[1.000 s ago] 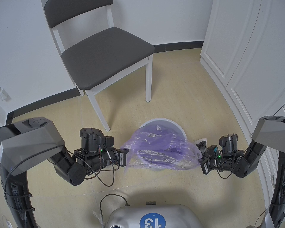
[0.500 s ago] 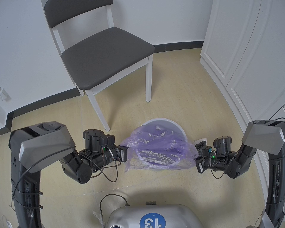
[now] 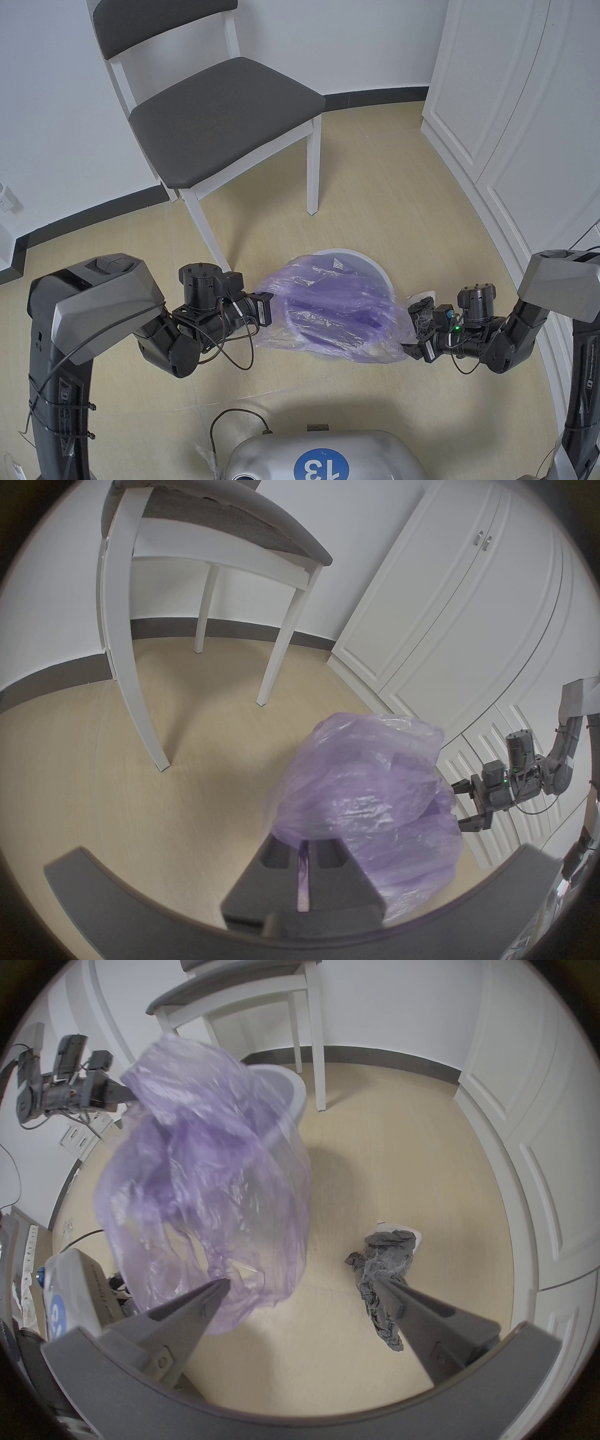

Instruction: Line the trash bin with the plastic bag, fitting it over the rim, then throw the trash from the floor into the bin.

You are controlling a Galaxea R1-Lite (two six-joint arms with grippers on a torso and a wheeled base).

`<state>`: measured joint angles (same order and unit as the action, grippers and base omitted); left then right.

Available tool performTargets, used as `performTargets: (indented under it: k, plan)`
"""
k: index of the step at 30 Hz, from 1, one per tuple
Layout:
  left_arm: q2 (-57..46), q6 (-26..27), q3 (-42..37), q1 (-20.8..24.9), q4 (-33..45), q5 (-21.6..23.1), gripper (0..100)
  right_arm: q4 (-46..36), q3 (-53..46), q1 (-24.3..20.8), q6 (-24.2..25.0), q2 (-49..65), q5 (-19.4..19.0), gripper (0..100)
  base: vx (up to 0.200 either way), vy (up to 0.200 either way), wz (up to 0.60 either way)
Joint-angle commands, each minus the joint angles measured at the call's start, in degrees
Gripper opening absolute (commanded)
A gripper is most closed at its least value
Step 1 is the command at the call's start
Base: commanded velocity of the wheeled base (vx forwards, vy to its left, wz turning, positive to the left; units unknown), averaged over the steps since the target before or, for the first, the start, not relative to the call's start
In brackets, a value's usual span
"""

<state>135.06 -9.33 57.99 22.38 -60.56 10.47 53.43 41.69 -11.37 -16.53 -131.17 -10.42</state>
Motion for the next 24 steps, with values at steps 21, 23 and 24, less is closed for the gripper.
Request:
performTargets:
  k: [21, 23, 24]
  plan:
    - [-1.20, -0.43, -2.36, 1.44, -3.16, -2.39, 0, -11.07, 7.61, -8.93, -2.10, 12.52, -0.83, 100, 0.000, 0.000, 0.00]
    - [-0.59, -0.34, -2.62, 1.44, -4.30, -2.65, 0, -11.86, 12.80, -10.69, -1.84, 8.21, 2.07, 100, 0.000, 0.000, 0.00]
    - [-0.41, -0.34, -2.97, 1.35, -4.92, -2.74, 0, -12.21, 15.00, -11.21, -1.84, 6.19, 3.13, 100, 0.000, 0.000, 0.00]
